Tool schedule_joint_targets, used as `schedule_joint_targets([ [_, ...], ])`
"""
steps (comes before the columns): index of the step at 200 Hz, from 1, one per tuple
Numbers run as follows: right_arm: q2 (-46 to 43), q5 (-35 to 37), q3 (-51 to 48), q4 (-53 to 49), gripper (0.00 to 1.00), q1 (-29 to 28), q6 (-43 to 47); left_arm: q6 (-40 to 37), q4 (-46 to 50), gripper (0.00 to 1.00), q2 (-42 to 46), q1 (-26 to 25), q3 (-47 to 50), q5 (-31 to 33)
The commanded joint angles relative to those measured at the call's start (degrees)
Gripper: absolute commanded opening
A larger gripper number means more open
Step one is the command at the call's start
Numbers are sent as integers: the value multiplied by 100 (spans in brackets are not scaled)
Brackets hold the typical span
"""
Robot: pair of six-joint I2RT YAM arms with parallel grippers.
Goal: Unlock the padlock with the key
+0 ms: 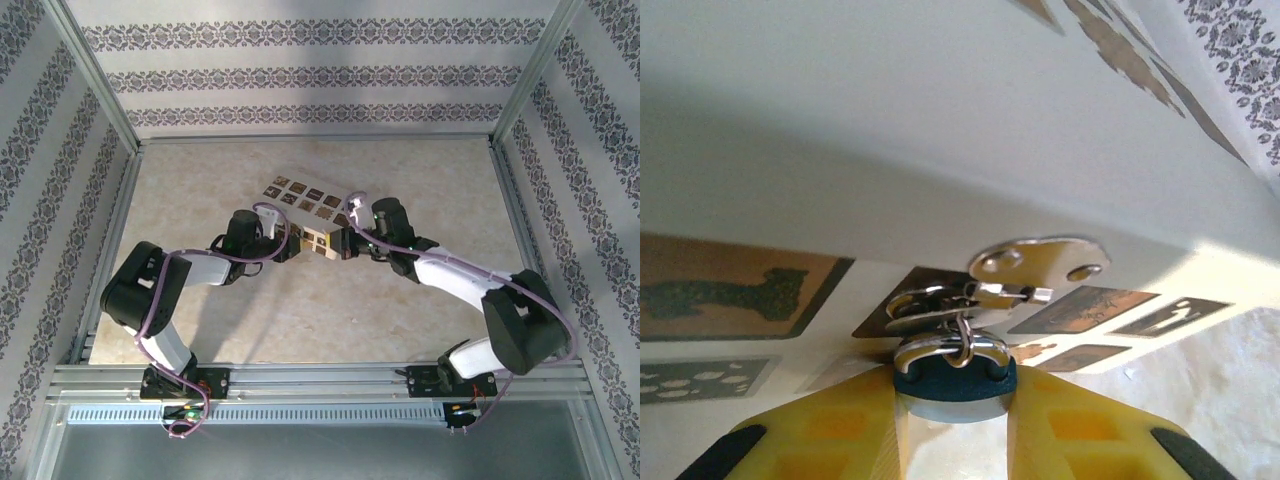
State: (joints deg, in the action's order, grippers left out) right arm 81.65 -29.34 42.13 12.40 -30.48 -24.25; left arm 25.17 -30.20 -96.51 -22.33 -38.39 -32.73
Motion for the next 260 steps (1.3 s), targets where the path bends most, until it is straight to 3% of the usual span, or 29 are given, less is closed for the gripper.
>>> schedule_joint_targets([
  [1,-360,414,-477,-37,0,-358,712,227,678,26,318,-136,-275,-119],
  [46,-569,966,-987,83,0,-874,1179,344,1700,24,571,-287,-681,-93],
  [94,-152,1569,-1087,511,0,-1324,1425,747,2137,24,554,-358,-1062,-282],
  [167,461,2006,-967,1269,0,-1374,1406,926,2520,24,484,-383,-1294,-330],
  [260,1110,1853,-697,2081,0,-1265,972,1046,2466,24,419,-404,-1311,-295],
])
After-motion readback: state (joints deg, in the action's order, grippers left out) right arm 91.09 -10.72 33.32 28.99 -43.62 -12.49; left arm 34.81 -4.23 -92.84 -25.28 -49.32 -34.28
